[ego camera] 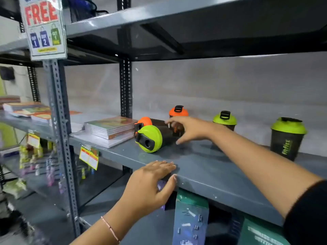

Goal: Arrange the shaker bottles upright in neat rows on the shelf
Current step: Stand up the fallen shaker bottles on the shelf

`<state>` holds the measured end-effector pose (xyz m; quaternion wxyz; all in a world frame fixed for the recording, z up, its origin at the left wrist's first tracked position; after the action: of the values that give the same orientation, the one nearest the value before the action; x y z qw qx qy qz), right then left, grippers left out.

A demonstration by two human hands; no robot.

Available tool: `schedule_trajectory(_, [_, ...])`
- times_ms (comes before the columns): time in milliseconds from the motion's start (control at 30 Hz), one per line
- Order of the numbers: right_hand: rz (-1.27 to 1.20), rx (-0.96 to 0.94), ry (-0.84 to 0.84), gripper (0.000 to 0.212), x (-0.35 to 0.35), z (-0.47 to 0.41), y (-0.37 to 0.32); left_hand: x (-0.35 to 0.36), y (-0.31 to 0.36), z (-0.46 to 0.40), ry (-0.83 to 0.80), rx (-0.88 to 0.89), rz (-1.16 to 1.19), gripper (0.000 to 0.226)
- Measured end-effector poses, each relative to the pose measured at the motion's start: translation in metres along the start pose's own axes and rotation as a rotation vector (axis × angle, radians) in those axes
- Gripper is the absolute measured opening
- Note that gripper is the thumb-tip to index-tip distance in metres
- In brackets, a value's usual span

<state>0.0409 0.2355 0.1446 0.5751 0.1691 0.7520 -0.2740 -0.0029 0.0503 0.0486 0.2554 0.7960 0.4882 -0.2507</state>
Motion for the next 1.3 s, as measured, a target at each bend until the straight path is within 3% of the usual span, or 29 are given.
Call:
schedule_trajectory(100, [0.014, -0.13, -0.05, 0.103, 0.011, -0.019, -0.023, -0.002, 0.001, -0.003, 0.03, -0.012, 0.004, 0.037])
schedule_trajectory(267, [0.062, -0.143, 0.01, 0.086, 0.021, -0.037, -0.032, -0.004, 0.003, -0.007, 0.041, -0.027, -0.022, 0.035])
schedule_trajectory(433, [-0.06, -0.125, 0.019, 0.088, 0.019, -0.031, -0.029, 0.001, 0.009, -0.013, -0.027, -0.019, -0.101, 0.031])
schedule_trajectory(633, [-0.606, 0.064, 0.23, 0.064, -0.048, 0.003, -0.012, 0.02, 0.002, -0.027, -0.261, -0.017, -0.143, 0.041])
schedule_trajectory(733, [-0.839, 0.191, 0.305, 0.066, -0.09, 0.028, 0.005, 0.03, 0.003, -0.036, -0.327, -0.01, -0.108, 0.041])
schedule_trajectory(933, [-0.881, 0.37, 0.465, 0.066, -0.127, 0.098, 0.042, 0.036, 0.01, -0.045, -0.305, -0.01, -0.064, 0.037])
schedule_trajectory(1300, [-0.898, 0.707, 0.392, 0.078, -0.021, 0.167, 0.104, 0.035, 0.009, -0.04, -0.208, -0.007, -0.071, 0.036])
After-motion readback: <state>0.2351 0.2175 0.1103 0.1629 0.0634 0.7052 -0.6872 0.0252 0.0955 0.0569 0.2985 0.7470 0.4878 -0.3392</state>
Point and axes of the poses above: each hand's wrist, its own z-axis away from the middle knuckle, its own x-axis out of the palm, y = z × x, the point moved 7 cm from there along -z, towards the middle knuckle, and after that the axes turned 12 degrees about x, right-handed, at the moved point
